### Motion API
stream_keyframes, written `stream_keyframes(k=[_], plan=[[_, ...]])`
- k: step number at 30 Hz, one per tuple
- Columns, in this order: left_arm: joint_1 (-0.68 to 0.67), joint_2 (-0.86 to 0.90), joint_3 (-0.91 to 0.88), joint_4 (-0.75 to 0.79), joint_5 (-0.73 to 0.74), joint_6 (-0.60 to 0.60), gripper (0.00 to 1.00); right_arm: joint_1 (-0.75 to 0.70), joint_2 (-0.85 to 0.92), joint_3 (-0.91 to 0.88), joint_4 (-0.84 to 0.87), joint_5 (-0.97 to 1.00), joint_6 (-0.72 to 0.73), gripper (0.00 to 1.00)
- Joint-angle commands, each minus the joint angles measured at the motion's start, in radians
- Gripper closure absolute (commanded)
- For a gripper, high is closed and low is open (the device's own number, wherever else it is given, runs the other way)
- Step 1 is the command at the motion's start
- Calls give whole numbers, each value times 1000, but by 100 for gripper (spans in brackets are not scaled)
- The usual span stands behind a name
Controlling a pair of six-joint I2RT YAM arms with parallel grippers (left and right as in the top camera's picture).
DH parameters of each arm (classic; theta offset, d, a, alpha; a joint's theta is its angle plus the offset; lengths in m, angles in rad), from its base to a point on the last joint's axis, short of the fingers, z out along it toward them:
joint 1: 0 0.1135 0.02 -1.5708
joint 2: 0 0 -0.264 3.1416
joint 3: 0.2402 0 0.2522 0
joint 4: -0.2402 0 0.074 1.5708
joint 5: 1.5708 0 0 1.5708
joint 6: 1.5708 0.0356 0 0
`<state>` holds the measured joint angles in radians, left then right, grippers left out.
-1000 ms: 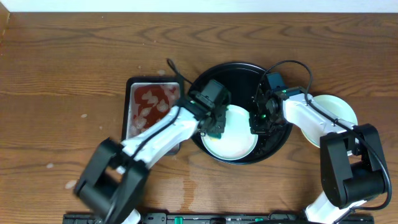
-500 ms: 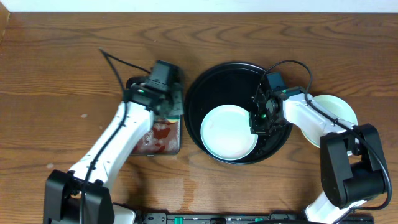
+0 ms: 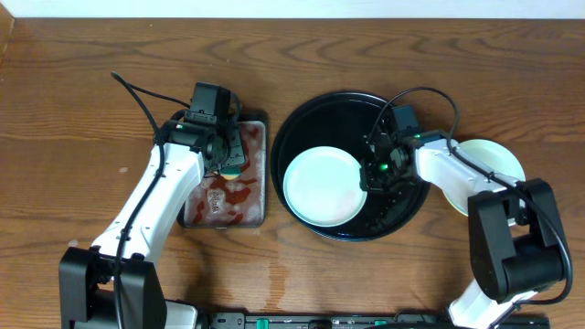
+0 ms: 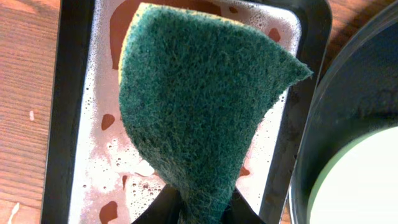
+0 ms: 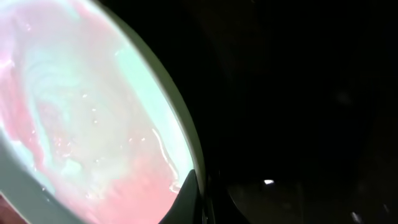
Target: Clean dirty plates on tray and stack at the side
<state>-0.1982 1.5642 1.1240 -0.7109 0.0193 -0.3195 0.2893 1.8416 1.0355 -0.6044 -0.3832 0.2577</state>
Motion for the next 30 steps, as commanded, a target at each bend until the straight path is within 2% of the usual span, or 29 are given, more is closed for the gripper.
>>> stream_keyframes(k=[1, 9, 12, 14, 21, 30], plan=[[3, 9, -8, -7, -13, 12, 83, -3, 15, -9, 13, -100, 19, 99], [3, 9, -8, -7, -13, 12, 83, -25, -42, -7, 8, -51, 18, 99], [3, 9, -8, -7, -13, 12, 68, -27, -107, -7, -7, 42, 18, 99], [3, 9, -8, -7, -13, 12, 64, -27, -153, -7, -20, 123, 17, 99], [3, 9, -8, -7, -13, 12, 63, -27, -312, -7, -78, 433, 8, 99], [3, 9, -8, -8, -13, 12, 62, -6, -422, -7, -87, 702, -58, 99]])
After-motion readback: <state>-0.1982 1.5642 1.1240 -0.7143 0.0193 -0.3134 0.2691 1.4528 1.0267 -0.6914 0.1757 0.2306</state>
